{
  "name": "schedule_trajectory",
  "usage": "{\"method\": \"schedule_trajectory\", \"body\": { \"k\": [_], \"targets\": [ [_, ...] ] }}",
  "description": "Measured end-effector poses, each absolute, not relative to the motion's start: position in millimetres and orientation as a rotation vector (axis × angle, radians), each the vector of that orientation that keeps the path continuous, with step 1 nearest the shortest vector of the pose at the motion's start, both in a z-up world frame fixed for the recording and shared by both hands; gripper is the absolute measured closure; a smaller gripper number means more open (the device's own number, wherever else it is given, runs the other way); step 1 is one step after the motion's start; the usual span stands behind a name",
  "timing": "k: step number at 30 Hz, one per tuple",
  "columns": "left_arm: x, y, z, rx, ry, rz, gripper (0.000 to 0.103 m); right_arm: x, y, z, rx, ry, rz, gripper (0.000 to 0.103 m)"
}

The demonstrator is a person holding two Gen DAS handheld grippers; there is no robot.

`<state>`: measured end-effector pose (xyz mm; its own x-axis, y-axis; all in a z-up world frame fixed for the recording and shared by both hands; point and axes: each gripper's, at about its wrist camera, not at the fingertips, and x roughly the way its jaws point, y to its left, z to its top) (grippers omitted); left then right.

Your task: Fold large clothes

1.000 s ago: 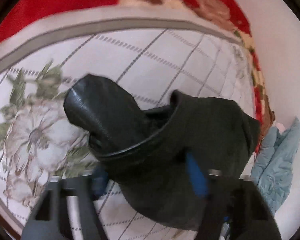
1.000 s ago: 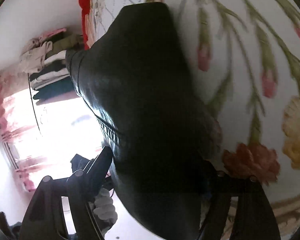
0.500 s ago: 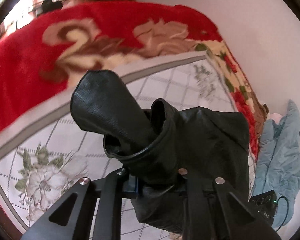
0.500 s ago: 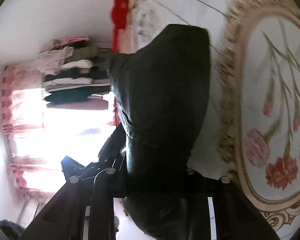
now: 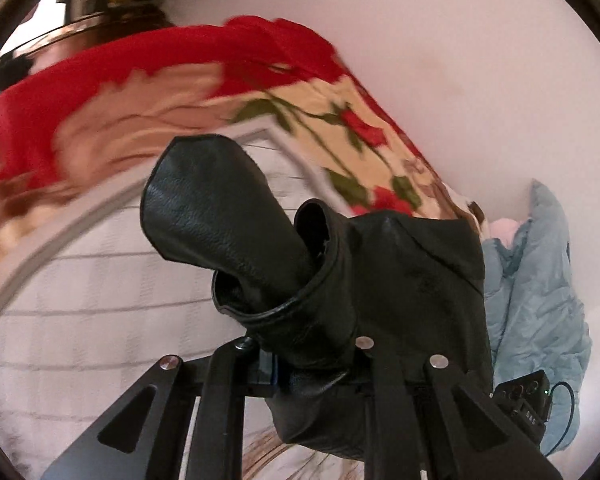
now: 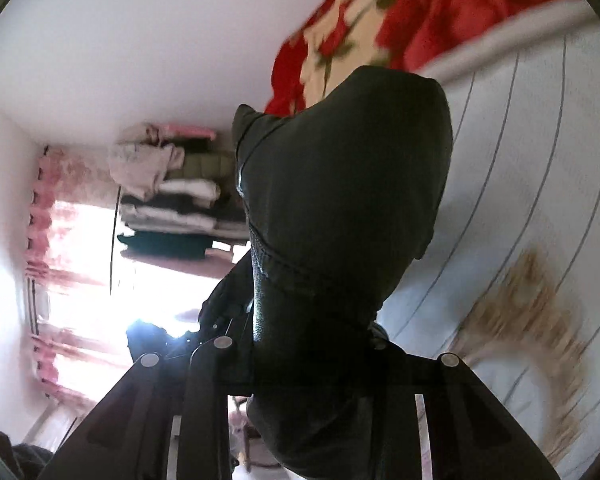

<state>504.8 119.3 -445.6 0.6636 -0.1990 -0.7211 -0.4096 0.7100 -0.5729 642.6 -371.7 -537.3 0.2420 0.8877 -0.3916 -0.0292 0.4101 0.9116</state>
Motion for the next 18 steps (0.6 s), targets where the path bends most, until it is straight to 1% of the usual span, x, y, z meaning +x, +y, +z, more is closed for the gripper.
{"method": "schedule_trajectory", "body": {
  "k": [5, 10, 12, 14, 15, 16, 17, 18],
  "targets": [
    [582.8, 63.5, -482.7, -0.745, 0.897, 0.063, 0.090, 710.7, -446.8, -578.4, 0.997, 1.153, 0.744, 0.072],
    [619.5, 15.7, -532.1, -0.652, 1.004, 0.024, 0.089, 745.4, -493.2, -634.8, 1.025, 1.231, 0.671, 0.072],
    [624.0, 6.8, -545.8, -0.613, 1.045, 0.015, 0.084, 751.6, -504.8, -651.3, 1.016, 1.256, 0.660, 0.070],
    [623.0, 3.3, -556.0, -0.590, 1.072, -0.005, 0.072, 751.5, -512.0, -663.6, 1.024, 1.276, 0.647, 0.065],
    [620.8, 1.1, -557.3, -0.578, 1.082, -0.009, 0.070, 750.3, -512.5, -667.2, 1.008, 1.289, 0.638, 0.063],
    [619.1, 0.1, -556.7, -0.562, 1.086, -0.012, 0.067, 750.1, -512.4, -668.3, 0.993, 1.298, 0.630, 0.058],
    [618.3, -1.2, -554.3, -0.531, 1.093, -0.010, 0.064, 750.5, -511.4, -666.7, 0.966, 1.322, 0.606, 0.052],
    [617.4, -2.8, -550.3, -0.497, 1.103, -0.005, 0.063, 750.6, -509.5, -662.4, 0.926, 1.347, 0.582, 0.050]
  ]
}}
